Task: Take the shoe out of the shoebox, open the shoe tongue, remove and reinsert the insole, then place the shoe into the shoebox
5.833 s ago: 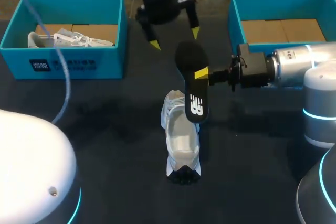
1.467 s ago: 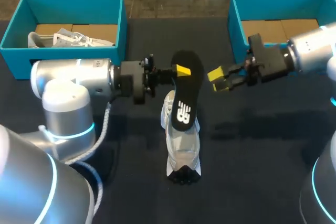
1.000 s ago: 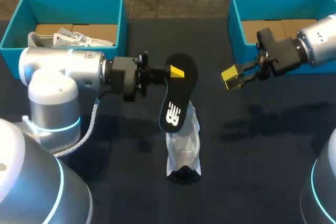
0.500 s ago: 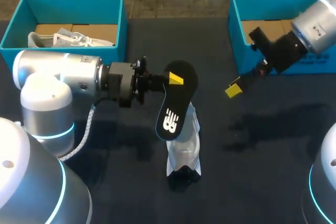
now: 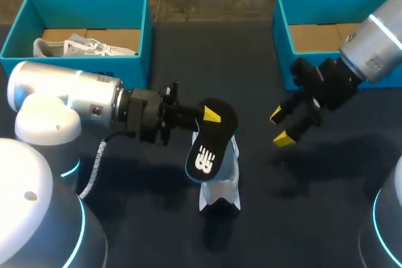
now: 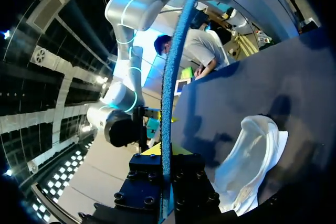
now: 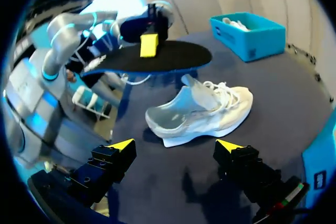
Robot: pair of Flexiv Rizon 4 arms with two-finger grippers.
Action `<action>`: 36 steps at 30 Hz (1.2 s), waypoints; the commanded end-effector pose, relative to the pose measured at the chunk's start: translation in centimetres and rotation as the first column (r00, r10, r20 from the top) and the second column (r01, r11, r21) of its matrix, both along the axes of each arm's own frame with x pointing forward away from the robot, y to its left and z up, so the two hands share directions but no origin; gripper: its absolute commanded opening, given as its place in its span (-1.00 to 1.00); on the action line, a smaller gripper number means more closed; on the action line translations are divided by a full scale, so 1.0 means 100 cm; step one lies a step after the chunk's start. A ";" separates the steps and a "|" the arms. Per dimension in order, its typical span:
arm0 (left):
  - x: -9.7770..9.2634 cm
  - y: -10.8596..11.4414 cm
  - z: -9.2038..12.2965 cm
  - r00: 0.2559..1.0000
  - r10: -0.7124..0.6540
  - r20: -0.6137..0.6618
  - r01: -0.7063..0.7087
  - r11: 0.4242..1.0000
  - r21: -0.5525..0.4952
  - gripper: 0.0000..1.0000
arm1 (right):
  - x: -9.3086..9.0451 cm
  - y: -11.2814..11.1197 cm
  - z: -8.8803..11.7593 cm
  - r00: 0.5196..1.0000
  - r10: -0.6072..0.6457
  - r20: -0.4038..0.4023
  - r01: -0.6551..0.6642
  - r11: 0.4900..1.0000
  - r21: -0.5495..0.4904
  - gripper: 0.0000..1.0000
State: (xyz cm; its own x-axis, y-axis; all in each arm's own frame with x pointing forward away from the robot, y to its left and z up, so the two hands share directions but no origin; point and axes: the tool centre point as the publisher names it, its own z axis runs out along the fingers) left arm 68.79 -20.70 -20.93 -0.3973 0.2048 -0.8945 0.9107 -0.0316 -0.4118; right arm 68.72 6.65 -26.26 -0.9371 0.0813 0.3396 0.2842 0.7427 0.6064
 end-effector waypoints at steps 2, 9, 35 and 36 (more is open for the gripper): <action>-0.006 0.004 0.003 1.000 0.014 0.003 -0.014 1.000 0.008 -1.00 | 0.000 -0.002 0.003 0.992 0.104 0.065 -0.105 0.995 0.000 1.00; -0.008 0.002 0.001 1.000 0.011 -0.005 -0.011 1.000 0.010 -1.00 | 0.000 0.000 -0.005 0.984 0.129 0.123 -0.124 0.991 -0.048 1.00; -0.057 0.013 -0.013 0.986 0.007 -0.164 -0.005 1.000 0.014 -1.00 | -0.022 0.028 -0.079 0.960 0.221 0.172 -0.168 0.946 -0.278 1.00; -0.060 0.014 -0.014 0.983 -0.003 -0.182 0.006 1.000 0.017 -1.00 | -0.021 0.029 -0.082 0.957 0.219 0.188 -0.162 0.948 -0.274 1.00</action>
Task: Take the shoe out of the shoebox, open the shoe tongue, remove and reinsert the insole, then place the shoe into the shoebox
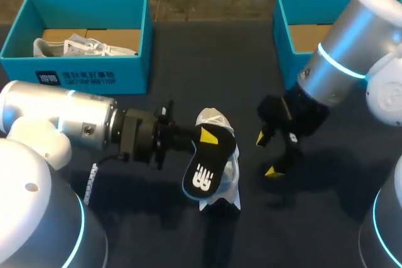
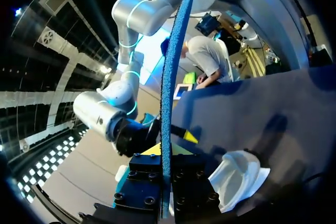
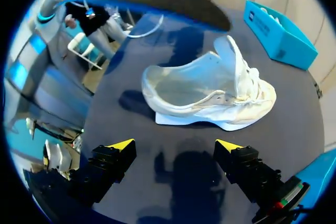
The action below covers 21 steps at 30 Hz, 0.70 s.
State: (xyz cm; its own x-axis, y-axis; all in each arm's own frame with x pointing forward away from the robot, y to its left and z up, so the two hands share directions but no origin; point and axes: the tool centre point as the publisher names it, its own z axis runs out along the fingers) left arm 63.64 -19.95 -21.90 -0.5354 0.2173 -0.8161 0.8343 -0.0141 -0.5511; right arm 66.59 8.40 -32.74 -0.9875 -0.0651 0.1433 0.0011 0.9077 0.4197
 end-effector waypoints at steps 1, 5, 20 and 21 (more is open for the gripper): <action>-0.011 0.007 -0.005 0.999 -0.016 -0.028 0.015 1.000 -0.008 -1.00 | 0.001 0.013 -0.019 0.999 -0.032 0.033 0.032 0.999 -0.005 1.00; -0.017 0.006 -0.007 0.999 -0.023 -0.042 0.023 1.000 -0.004 -1.00 | 0.002 0.020 -0.024 0.998 -0.057 0.037 0.059 0.997 -0.046 1.00; -0.021 0.002 -0.021 0.998 -0.047 -0.045 0.046 0.999 -0.012 -1.00 | 0.003 0.036 -0.026 0.995 -0.062 0.078 0.070 0.992 -0.109 1.00; -0.021 0.002 -0.021 0.998 -0.046 -0.045 0.046 0.999 -0.012 -1.00 | 0.003 0.036 -0.026 0.995 -0.063 0.079 0.072 0.991 -0.111 1.00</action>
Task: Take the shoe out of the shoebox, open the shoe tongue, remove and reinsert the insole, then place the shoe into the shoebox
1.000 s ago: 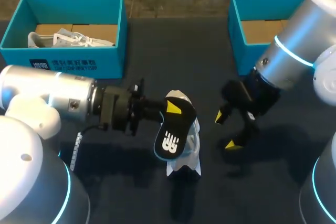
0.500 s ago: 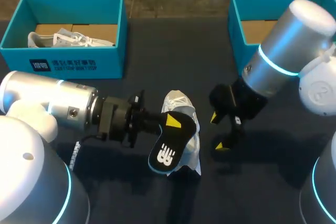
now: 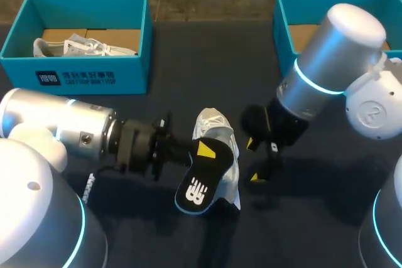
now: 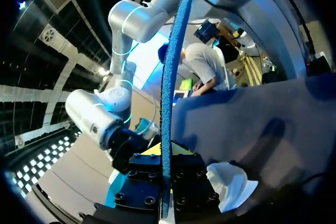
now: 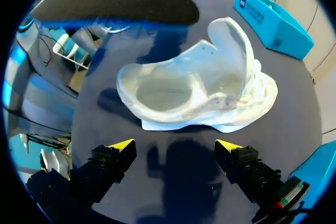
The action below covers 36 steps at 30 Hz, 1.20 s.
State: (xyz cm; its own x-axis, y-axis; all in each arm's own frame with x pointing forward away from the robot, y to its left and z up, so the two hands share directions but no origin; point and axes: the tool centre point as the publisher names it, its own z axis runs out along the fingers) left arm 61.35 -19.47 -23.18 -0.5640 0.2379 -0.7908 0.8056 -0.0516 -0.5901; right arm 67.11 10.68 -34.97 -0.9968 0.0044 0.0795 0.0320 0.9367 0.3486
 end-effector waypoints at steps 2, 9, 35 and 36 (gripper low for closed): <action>0.000 -0.003 -0.013 1.000 -0.013 -0.012 0.013 1.000 -0.008 -1.00 | -0.005 0.015 -0.007 0.999 -0.025 0.027 0.026 0.999 -0.034 1.00; -0.004 -0.005 -0.018 0.999 -0.011 -0.053 0.010 1.000 -0.021 -1.00 | -0.008 0.016 -0.011 0.998 -0.035 0.051 0.037 0.999 -0.036 1.00; 0.000 -0.011 -0.034 0.966 -0.021 -0.257 0.006 0.998 -0.058 -1.00 | -0.010 0.016 -0.013 0.998 -0.043 0.049 0.045 0.998 -0.038 1.00; 0.000 -0.011 -0.035 0.965 -0.017 -0.262 0.001 0.998 -0.061 -1.00 | -0.010 0.016 -0.013 0.998 -0.043 0.049 0.045 0.998 -0.038 1.00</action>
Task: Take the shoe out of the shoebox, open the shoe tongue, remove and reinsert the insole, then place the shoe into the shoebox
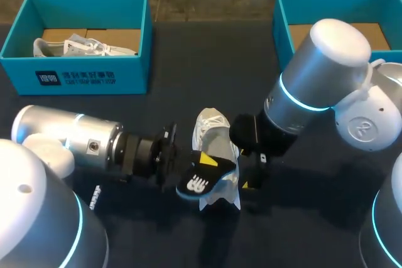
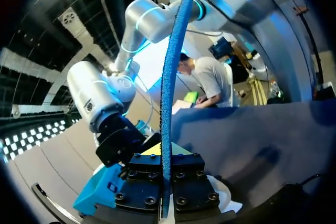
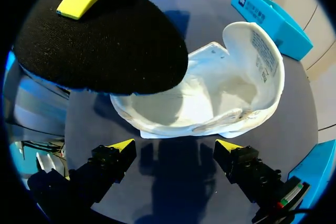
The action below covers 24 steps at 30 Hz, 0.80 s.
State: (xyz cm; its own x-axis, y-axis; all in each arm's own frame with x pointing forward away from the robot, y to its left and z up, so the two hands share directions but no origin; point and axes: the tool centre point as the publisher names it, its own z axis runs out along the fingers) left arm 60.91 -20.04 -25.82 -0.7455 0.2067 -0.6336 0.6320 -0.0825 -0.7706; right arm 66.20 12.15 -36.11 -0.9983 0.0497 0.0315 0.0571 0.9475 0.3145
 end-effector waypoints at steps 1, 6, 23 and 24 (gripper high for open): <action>0.004 -0.006 -0.010 1.000 -0.009 -0.017 0.009 1.000 -0.016 -1.00 | 0.000 0.001 -0.001 1.000 -0.001 0.001 0.001 1.000 -0.001 1.00; -0.001 -0.008 -0.013 0.999 -0.022 -0.044 0.020 0.999 -0.035 -1.00 | 0.000 0.001 -0.001 1.000 -0.001 0.001 0.001 1.000 -0.001 1.00; -0.003 -0.005 -0.028 0.989 0.005 -0.146 -0.014 0.998 -0.057 -1.00 | 0.000 0.001 -0.001 1.000 -0.001 0.001 0.001 1.000 -0.001 1.00; -0.002 -0.005 -0.030 0.988 0.014 -0.155 -0.023 0.998 -0.056 -1.00 | 0.000 0.001 -0.001 1.000 -0.001 0.001 0.001 1.000 -0.001 1.00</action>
State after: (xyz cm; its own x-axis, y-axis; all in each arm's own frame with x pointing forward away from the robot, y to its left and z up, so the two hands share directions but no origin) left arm 60.75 -20.32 -28.38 -0.8353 0.1669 -0.5239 0.5103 -0.1194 -0.8517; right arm 66.21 12.19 -36.13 -0.9983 0.0497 0.0316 0.0571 0.9477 0.3140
